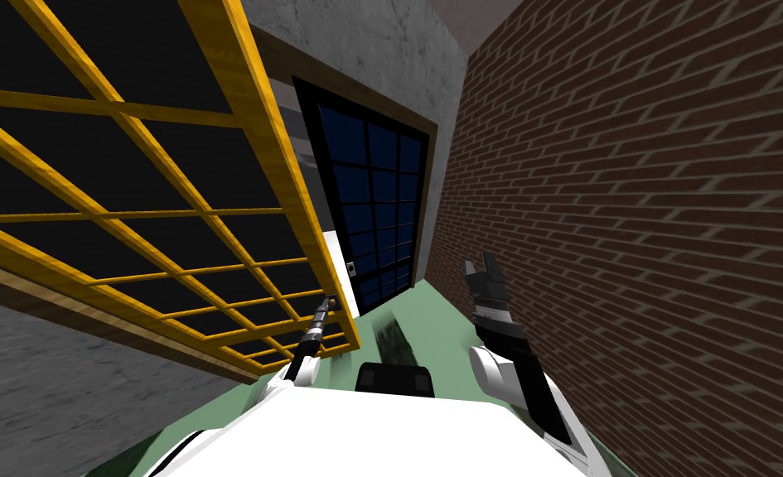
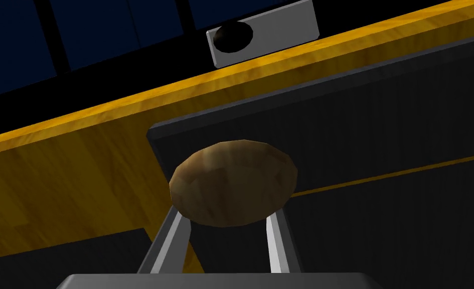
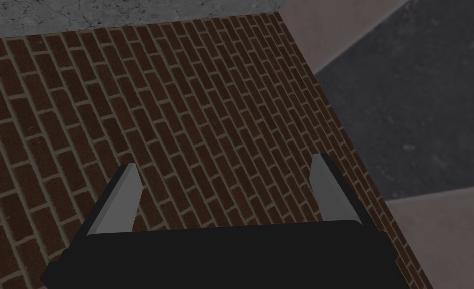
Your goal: Pull the door open
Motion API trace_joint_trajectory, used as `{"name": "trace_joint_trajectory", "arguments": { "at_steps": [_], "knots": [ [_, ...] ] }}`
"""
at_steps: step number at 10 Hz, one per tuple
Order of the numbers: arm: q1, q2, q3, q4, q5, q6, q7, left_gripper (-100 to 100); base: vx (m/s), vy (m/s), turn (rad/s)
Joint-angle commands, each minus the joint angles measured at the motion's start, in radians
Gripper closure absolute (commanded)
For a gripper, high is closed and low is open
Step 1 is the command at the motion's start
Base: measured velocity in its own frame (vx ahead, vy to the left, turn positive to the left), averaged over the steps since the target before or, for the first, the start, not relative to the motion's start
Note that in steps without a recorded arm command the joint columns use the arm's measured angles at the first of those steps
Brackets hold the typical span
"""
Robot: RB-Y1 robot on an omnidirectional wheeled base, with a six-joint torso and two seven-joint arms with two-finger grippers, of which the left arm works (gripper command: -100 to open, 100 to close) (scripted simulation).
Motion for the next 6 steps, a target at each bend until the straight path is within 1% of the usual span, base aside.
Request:
{"name": "trace_joint_trajectory", "arguments": {
  "at_steps": [1,2,3,4,5,6],
  "knots": [
    [0.007,-0.009,-0.015,-0.019,0.018,0.009,0.050,100,-0.051,0.027,-0.103],
    [0.007,-0.009,-0.015,-0.019,0.018,0.009,0.067,100,-0.044,0.024,-0.054],
    [0.008,-0.007,-0.021,-0.021,0.032,0.010,0.101,100,-0.047,0.014,-0.074],
    [0.008,-0.007,-0.021,-0.021,0.032,0.010,0.109,100,-0.037,0.015,-0.031],
    [0.009,-0.006,-0.026,-0.022,0.047,0.011,0.146,100,-0.047,0.009,-0.047],
    [0.009,-0.006,-0.026,-0.022,0.047,0.011,0.151,100,-0.037,0.011,-0.048]
  ]
}}
